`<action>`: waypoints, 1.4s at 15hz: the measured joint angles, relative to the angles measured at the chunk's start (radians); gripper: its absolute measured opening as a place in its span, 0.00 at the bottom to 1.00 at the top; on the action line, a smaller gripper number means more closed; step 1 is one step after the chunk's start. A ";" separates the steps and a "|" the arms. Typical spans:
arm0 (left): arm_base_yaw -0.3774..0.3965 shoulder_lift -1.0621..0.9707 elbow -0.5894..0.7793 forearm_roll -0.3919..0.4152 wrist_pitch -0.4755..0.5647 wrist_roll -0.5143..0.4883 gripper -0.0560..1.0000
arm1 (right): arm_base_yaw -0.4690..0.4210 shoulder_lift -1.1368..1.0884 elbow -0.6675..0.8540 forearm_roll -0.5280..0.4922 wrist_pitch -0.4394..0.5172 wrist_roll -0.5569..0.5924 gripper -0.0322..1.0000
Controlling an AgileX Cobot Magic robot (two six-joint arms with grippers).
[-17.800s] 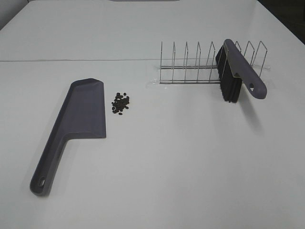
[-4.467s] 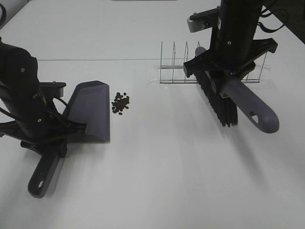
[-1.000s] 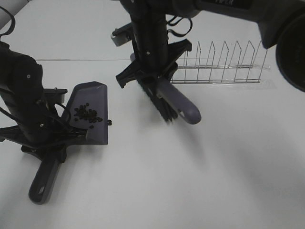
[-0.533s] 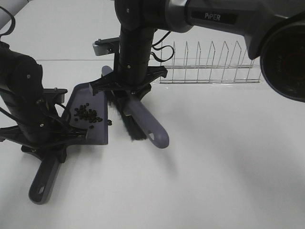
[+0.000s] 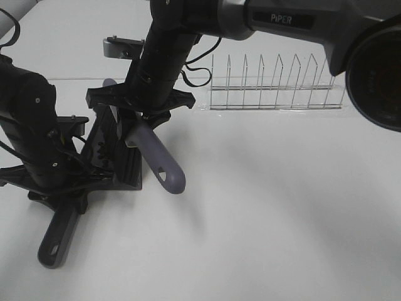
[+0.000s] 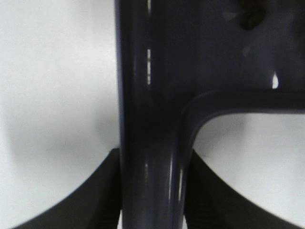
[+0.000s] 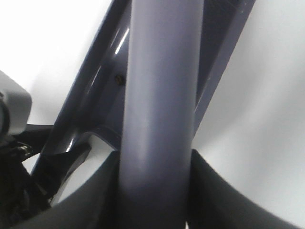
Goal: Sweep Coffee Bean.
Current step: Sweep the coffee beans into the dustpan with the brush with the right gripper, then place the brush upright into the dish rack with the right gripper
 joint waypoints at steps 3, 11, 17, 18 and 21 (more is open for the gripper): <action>0.000 0.000 0.000 0.000 0.000 0.000 0.38 | 0.000 -0.067 0.000 -0.105 0.001 0.000 0.40; 0.000 0.000 0.000 0.000 -0.002 0.003 0.38 | 0.000 -0.314 0.000 -0.649 0.237 0.074 0.40; 0.000 0.000 0.000 -0.001 -0.002 0.003 0.38 | -0.176 -0.530 0.161 -0.629 0.244 0.082 0.40; 0.000 0.000 0.000 -0.001 -0.002 0.005 0.38 | -0.240 -0.569 0.222 -0.601 0.244 0.082 0.40; 0.000 0.000 0.000 0.000 -0.003 0.030 0.38 | -0.417 -0.651 0.426 -0.565 0.244 0.082 0.40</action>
